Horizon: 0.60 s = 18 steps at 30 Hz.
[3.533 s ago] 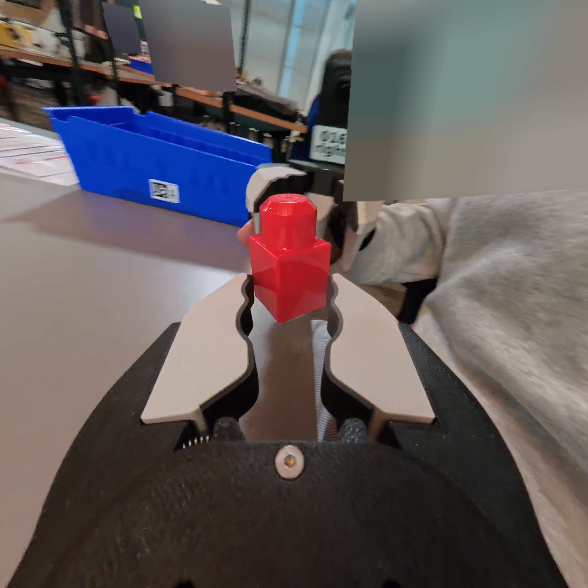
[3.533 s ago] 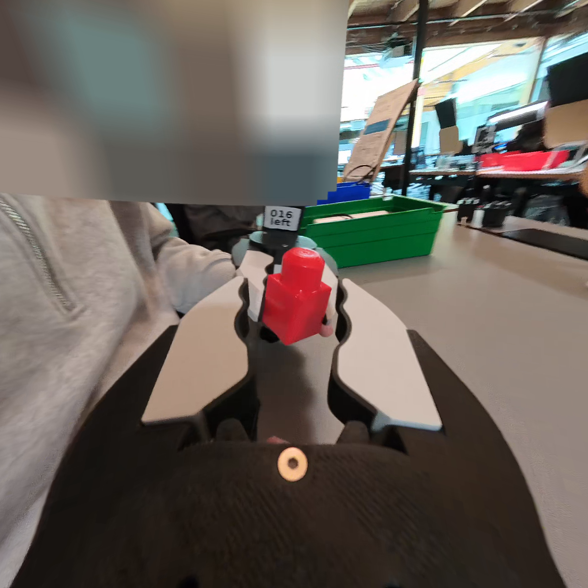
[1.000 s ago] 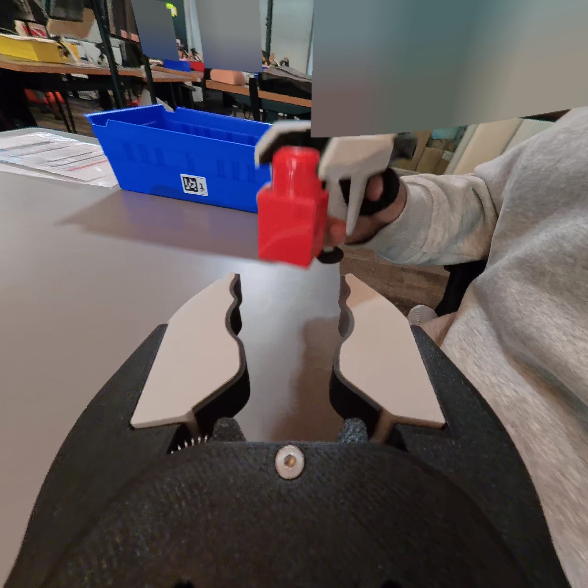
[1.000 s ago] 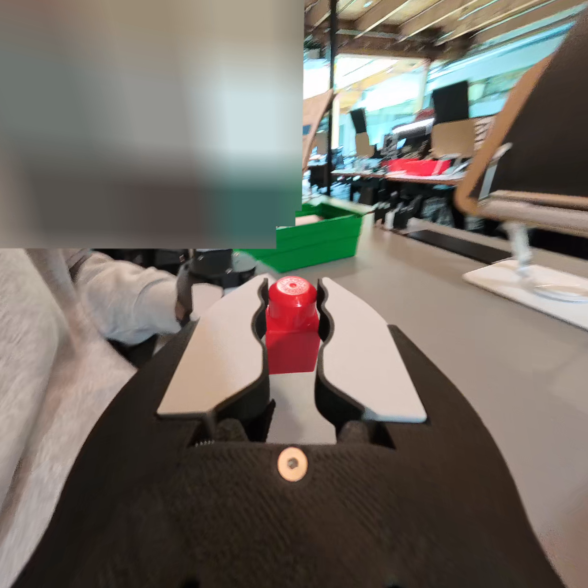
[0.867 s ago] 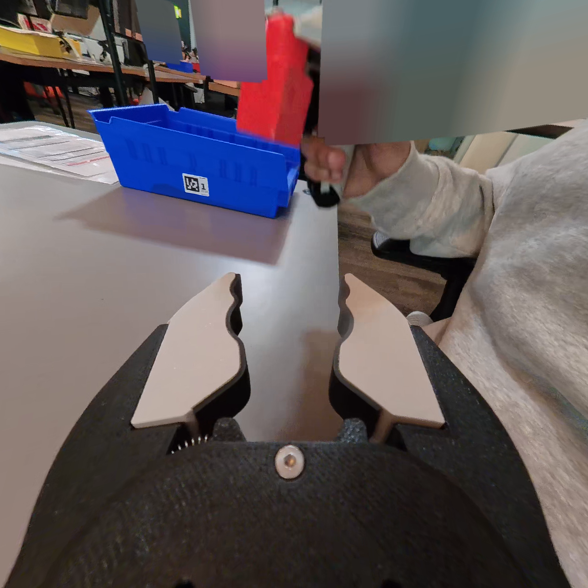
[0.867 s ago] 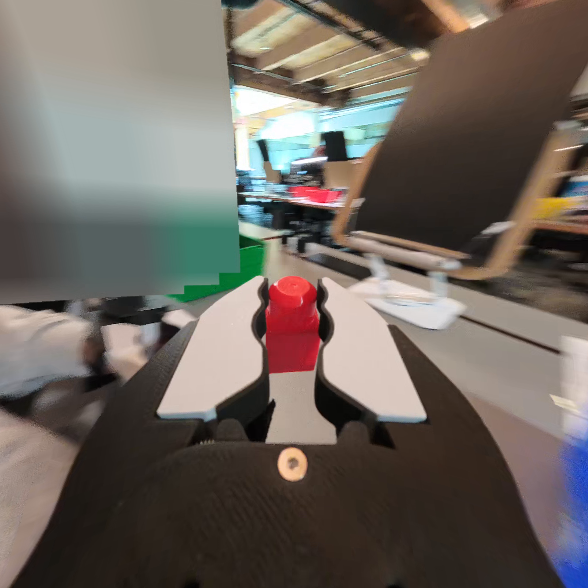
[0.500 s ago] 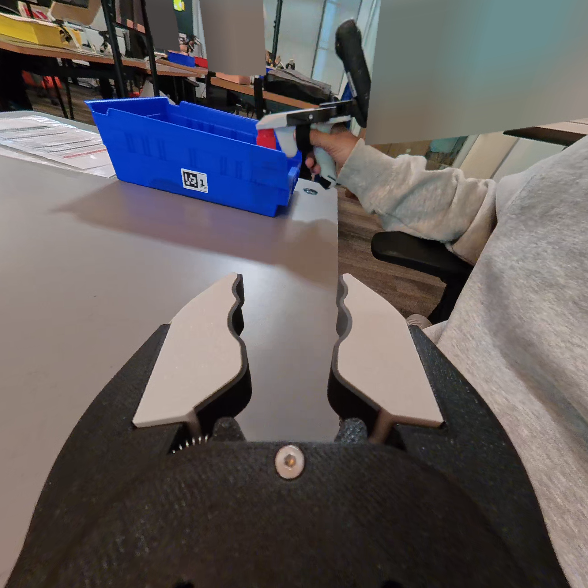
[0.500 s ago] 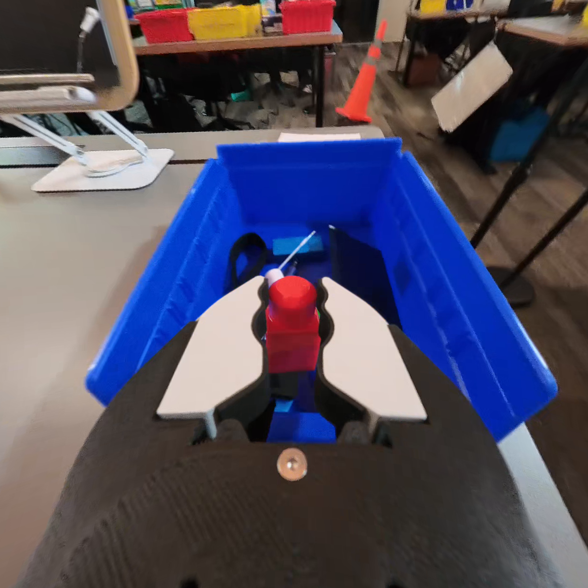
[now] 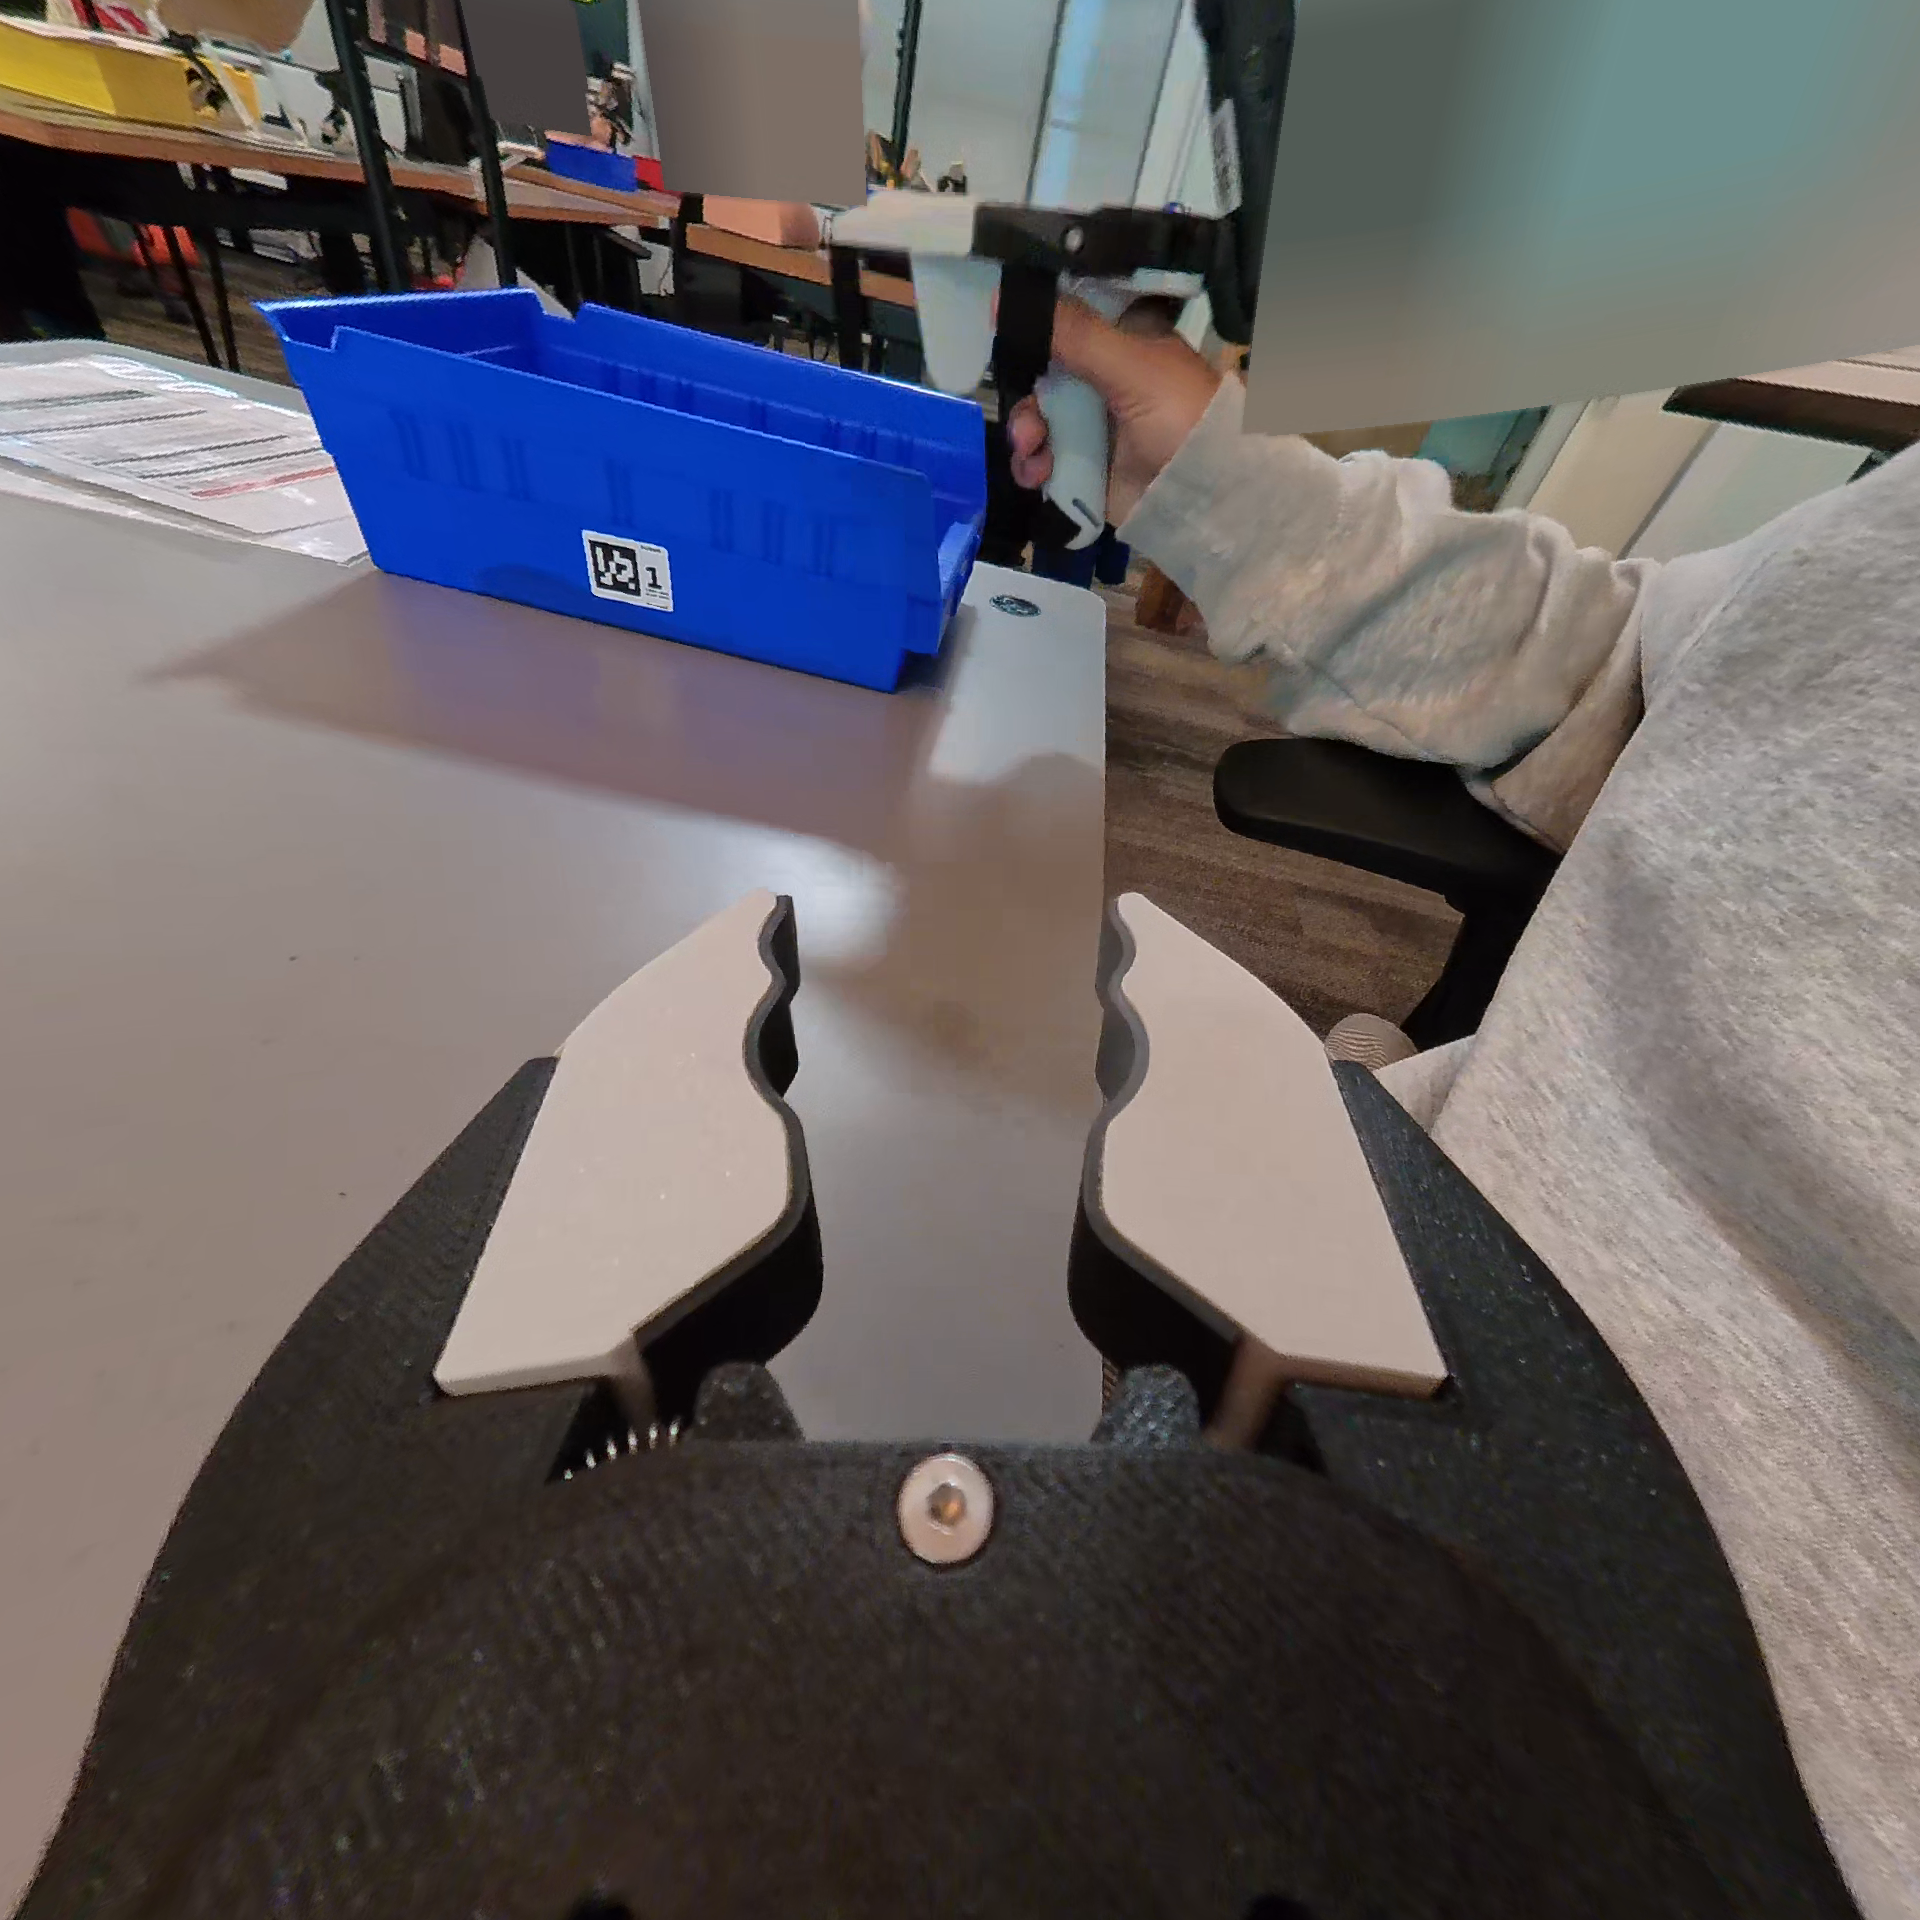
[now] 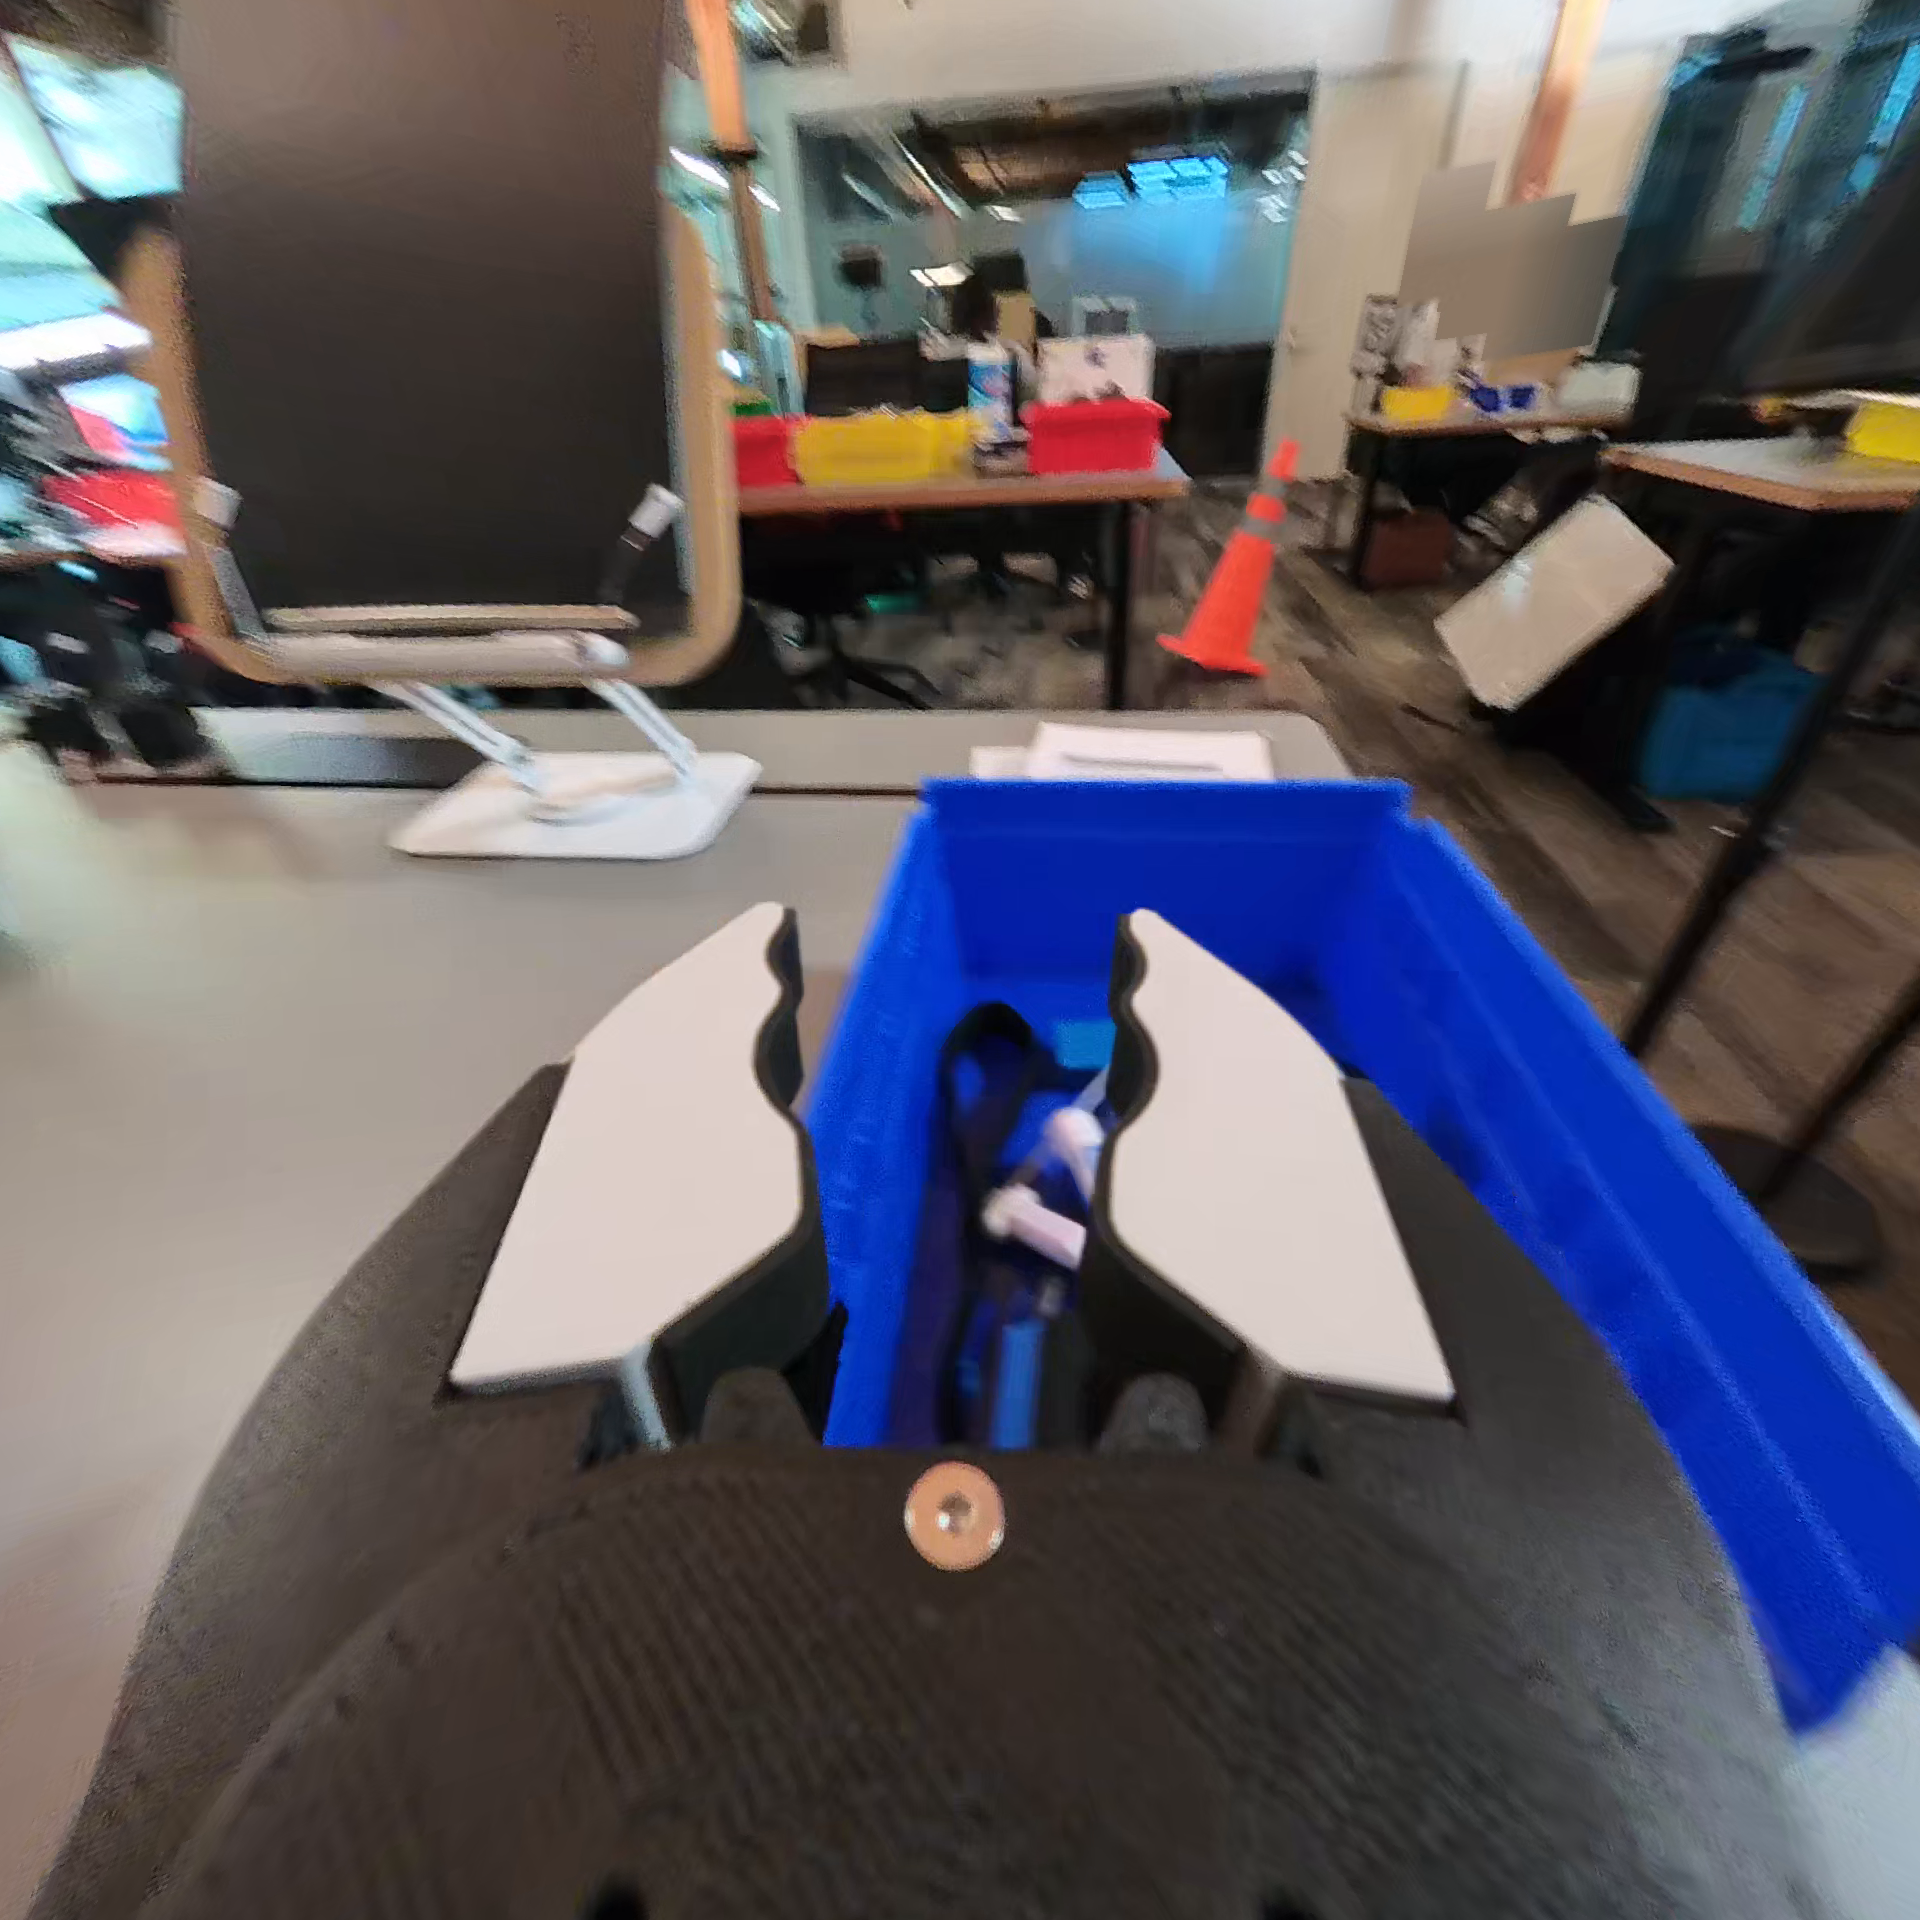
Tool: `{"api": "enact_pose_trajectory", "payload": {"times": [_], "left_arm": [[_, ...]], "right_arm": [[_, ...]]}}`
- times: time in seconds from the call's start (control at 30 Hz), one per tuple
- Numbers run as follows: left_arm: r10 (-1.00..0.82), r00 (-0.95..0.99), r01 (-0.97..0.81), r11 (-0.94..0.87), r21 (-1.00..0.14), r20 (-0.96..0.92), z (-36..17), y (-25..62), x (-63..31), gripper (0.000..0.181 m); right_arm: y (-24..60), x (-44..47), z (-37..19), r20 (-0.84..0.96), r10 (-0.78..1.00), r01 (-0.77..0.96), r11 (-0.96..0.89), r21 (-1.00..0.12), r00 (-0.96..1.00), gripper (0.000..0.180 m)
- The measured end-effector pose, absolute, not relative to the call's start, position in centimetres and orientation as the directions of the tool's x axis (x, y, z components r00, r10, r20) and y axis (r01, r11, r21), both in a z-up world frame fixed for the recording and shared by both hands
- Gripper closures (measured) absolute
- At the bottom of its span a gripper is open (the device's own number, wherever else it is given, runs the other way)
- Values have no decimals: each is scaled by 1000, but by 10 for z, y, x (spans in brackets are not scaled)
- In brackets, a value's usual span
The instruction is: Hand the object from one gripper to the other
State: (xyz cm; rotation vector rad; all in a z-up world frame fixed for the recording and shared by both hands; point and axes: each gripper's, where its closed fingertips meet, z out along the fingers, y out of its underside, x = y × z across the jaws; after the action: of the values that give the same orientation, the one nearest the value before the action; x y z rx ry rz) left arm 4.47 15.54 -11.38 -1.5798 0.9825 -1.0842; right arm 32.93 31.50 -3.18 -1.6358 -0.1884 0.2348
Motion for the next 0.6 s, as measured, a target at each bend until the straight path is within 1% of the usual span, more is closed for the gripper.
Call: {"api": "enact_pose_trajectory", "payload": {"times": [0.1, 0.17, 0.23, 0.3, 0.33, 0.4, 0.43, 0.47, 0.5, 0.53, 0.6], "left_arm": [[-939, 288, -100, -227, -969, 190, -114, 156, 45, 126], [-938, 292, -101, -227, -969, 189, -115, 157, 45, 126], [-936, 299, -101, -225, -969, 186, -115, 158, 44, 127], [-933, 311, -99, -221, -970, 181, -114, 160, 42, 129], [-931, 318, -97, -218, -971, 178, -114, 161, 41, 130], [-927, 332, -89, -216, -972, 176, -113, 165, 37, 132], [-924, 339, -83, -216, -973, 176, -112, 167, 35, 136], [-926, 334, -79, -210, -974, 173, -111, 167, 32, 153], [-931, 322, -74, -203, -976, 169, -108, 165, 29, 174], [-933, 317, -61, -199, -978, 170, -106, 165, 27, 181], [-927, 330, -38, -202, -979, 179, -103, 169, 20, 181]], "right_arm": [[298, 280, -9, -82, 403, -88, -4, -996, 911, 129], [285, 238, -4, -102, 510, -134, 25, -991, 854, 132], [273, 194, -14, -79, 610, -121, 28, -992, 788, 132], [263, 153, -35, -37, 690, -54, 3, -999, 722, 133], [257, 136, -44, -47, 726, -43, -24, -999, 686, 132], [245, 107, -57, -139, 789, -82, -112, -990, 599, 128], [239, 94, -62, -193, 810, -105, -163, -981, 554, 125], [235, 83, -68, -235, 825, -113, -206, -972, 515, 124], [231, 74, -76, -256, 836, -102, -237, -966, 485, 123], [228, 66, -85, -259, 847, -75, -254, -964, 464, 123], [226, 55, -102, -238, 863, -1, -265, -964, 446, 124]]}}
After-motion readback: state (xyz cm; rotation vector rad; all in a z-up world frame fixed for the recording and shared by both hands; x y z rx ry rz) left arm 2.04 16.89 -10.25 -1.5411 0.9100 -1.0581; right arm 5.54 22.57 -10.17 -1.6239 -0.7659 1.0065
